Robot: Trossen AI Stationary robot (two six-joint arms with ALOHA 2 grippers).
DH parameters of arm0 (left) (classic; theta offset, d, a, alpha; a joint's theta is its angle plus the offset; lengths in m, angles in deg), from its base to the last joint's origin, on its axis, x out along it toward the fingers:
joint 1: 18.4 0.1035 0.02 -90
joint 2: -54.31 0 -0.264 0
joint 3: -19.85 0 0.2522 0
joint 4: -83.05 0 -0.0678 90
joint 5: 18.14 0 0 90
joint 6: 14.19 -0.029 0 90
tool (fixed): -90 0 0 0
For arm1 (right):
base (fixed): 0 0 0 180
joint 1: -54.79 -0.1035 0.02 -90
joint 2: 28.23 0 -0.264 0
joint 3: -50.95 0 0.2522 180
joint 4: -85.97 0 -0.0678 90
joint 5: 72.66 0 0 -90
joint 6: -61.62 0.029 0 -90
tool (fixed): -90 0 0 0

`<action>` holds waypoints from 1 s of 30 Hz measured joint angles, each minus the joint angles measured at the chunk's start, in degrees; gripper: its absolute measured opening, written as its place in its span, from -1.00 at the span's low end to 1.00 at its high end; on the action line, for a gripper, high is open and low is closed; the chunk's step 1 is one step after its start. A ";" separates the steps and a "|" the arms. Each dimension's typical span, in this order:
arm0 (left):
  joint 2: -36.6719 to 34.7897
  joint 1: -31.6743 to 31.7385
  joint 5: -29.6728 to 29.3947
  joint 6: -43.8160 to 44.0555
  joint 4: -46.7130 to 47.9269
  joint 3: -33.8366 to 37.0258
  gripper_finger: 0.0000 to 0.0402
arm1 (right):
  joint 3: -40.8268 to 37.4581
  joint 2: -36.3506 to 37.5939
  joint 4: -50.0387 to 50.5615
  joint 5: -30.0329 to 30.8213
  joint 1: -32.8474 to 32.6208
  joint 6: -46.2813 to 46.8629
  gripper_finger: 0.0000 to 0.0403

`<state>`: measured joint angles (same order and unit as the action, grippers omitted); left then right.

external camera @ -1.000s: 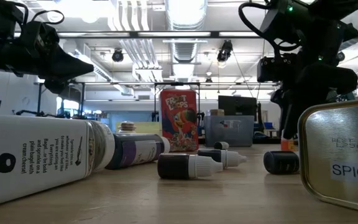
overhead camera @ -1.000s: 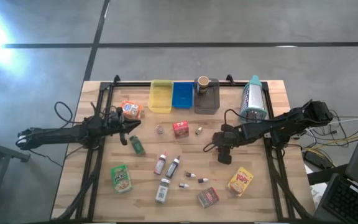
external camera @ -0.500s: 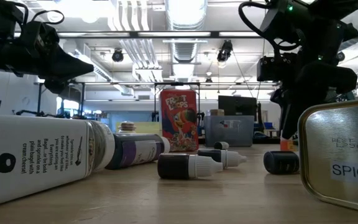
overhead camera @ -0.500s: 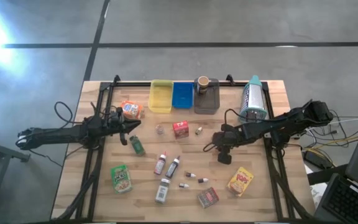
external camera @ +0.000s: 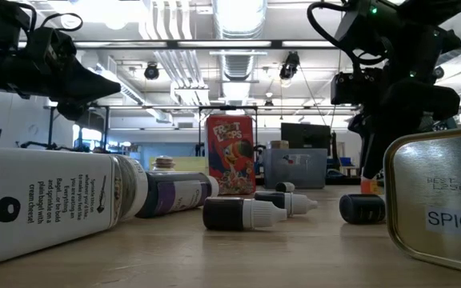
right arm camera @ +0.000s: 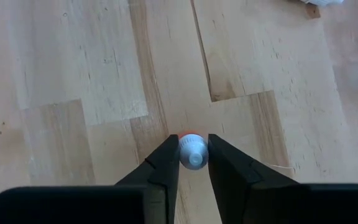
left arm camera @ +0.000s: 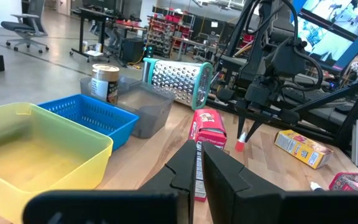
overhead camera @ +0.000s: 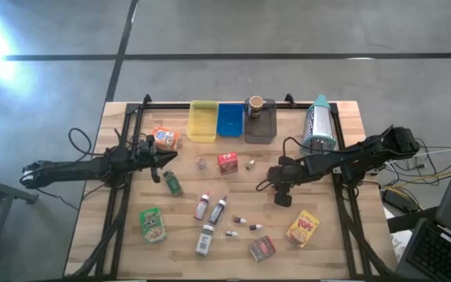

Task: Pick & Place Kitchen Items
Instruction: Put the small orange food coloring bottle into the blue bin

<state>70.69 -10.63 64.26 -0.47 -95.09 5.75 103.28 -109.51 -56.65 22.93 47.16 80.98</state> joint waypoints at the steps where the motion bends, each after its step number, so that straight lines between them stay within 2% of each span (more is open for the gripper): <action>1: -0.01 0.02 0.00 0.00 0.00 0.00 -0.85 | 0.00 0.00 0.01 0.00 -0.01 0.00 -0.64; 10: 0.00 0.02 0.01 0.00 0.00 0.00 -0.85 | 0.00 0.01 -0.07 0.00 -0.01 -0.01 -0.70; 17: 0.00 0.02 0.01 0.00 0.00 0.00 -0.85 | 2.42 0.22 0.28 -0.42 0.04 -2.80 -0.65; 25: -0.02 0.02 0.02 0.00 0.00 0.00 -0.85 | 11.00 0.22 8.58 -1.25 2.93 -10.19 -0.72; 30: -0.01 0.02 0.02 0.00 0.00 0.00 -0.85 | 18.00 0.22 12.97 -1.27 6.73 -16.93 -0.68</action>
<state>70.68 -10.61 64.29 -0.47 -95.09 5.75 121.28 -109.29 -43.69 21.66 53.89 64.05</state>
